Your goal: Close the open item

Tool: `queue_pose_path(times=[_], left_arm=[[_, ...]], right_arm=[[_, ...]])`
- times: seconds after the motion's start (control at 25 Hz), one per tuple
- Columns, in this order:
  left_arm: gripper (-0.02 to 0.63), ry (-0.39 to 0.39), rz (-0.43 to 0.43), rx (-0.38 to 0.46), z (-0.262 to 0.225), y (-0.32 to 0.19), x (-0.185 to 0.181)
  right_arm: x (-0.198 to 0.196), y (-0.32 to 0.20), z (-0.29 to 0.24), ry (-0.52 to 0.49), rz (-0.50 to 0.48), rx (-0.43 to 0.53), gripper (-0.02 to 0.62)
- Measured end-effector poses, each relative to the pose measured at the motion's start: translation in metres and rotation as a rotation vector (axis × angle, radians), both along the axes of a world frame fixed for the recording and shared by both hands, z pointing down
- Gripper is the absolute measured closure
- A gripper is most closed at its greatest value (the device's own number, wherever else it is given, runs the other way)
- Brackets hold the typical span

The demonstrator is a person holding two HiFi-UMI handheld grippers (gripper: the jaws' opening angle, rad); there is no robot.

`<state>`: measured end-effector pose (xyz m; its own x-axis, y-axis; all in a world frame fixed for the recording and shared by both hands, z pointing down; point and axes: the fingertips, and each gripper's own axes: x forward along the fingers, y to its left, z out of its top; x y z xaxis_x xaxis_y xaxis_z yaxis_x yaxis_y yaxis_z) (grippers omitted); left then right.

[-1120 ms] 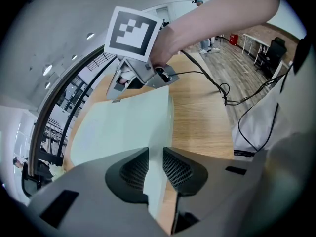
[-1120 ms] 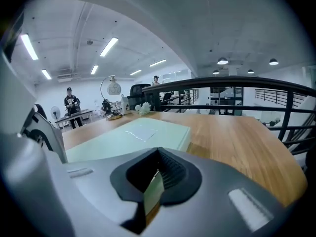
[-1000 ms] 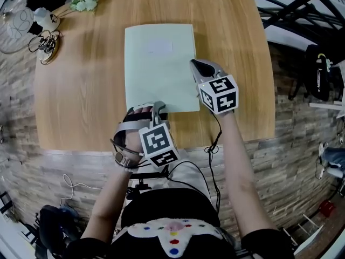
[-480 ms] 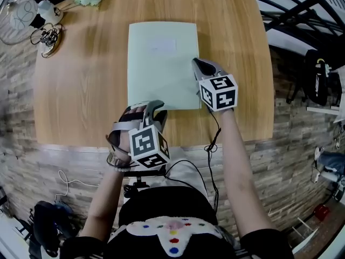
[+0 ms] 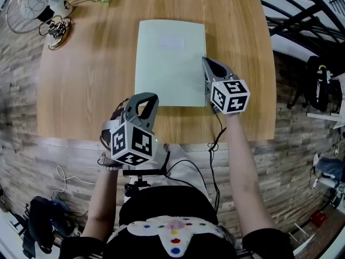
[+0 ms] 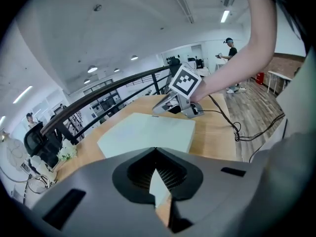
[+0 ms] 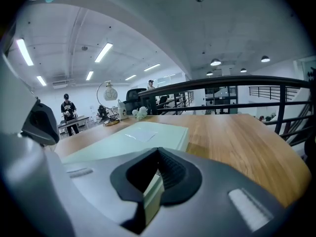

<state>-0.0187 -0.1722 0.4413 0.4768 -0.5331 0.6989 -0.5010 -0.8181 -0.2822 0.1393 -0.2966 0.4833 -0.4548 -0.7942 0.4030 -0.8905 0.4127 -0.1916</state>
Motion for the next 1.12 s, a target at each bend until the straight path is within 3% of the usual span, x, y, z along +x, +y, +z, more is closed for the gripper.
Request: queue_pose_path(times=[0.56, 0.88, 1.12], left_arm=[[0.6, 0.267, -0.129, 0.127, -0.083, -0.005, -0.023], [0.6, 0.388, -0.17, 0.216, -0.135, 0.001, -0.04], [0.6, 0.429, -0.177, 0.265, -0.163, 0.01, -0.053]], right_arm=[[-0.03, 0.062, -0.088, 0.08, 0.004, 0.169, 0.588], [-0.043, 0.101, -0.142, 0.073, 0.004, 0.259, 0.588], [-0.051, 0.123, -0.173, 0.063, -0.003, 0.31, 0.588]])
